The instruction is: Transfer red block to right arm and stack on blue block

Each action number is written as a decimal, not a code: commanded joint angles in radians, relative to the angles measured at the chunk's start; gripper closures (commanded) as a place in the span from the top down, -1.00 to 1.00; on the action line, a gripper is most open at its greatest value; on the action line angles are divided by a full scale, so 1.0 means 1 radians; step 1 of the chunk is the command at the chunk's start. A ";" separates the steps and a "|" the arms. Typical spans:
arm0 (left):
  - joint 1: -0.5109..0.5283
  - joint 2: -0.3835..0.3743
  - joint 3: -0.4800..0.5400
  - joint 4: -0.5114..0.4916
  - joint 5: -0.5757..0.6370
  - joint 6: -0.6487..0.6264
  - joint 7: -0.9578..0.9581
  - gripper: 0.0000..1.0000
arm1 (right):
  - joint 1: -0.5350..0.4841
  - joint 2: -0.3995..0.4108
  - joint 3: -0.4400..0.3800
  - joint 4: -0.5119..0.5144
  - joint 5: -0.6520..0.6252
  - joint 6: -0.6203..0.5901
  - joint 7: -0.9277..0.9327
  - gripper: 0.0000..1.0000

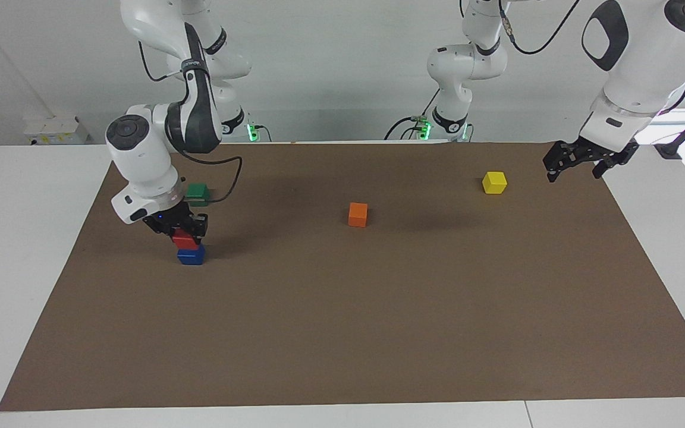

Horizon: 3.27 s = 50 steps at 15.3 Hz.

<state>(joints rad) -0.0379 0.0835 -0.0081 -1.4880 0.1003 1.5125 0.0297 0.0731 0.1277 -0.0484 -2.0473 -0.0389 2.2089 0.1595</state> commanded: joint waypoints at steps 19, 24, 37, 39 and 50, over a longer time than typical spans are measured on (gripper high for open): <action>-0.026 -0.119 0.033 -0.285 -0.113 0.227 0.081 1.00 | -0.067 -0.014 0.010 -0.114 -0.010 0.150 0.015 -0.77; 0.023 -0.125 -0.016 -0.293 -0.113 0.216 0.082 1.00 | -0.068 -0.013 0.012 -0.114 -0.003 0.147 0.018 -0.62; 0.151 -0.111 -0.144 -0.265 -0.105 0.207 0.082 1.00 | -0.067 -0.011 0.010 -0.106 0.059 0.138 0.005 1.00; 0.138 -0.106 -0.147 -0.246 -0.103 0.192 0.081 1.00 | -0.065 -0.019 0.010 -0.090 0.059 0.112 -0.004 1.00; 0.116 -0.085 -0.147 -0.159 -0.070 0.115 0.049 1.00 | -0.067 -0.152 0.002 0.352 0.057 -0.510 -0.221 1.00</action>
<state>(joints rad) 0.0830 -0.0062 -0.1576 -1.6564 0.0134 1.6502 0.0942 0.0197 -0.0220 -0.0518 -1.7848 0.0032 1.8260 -0.0304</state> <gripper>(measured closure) 0.000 0.000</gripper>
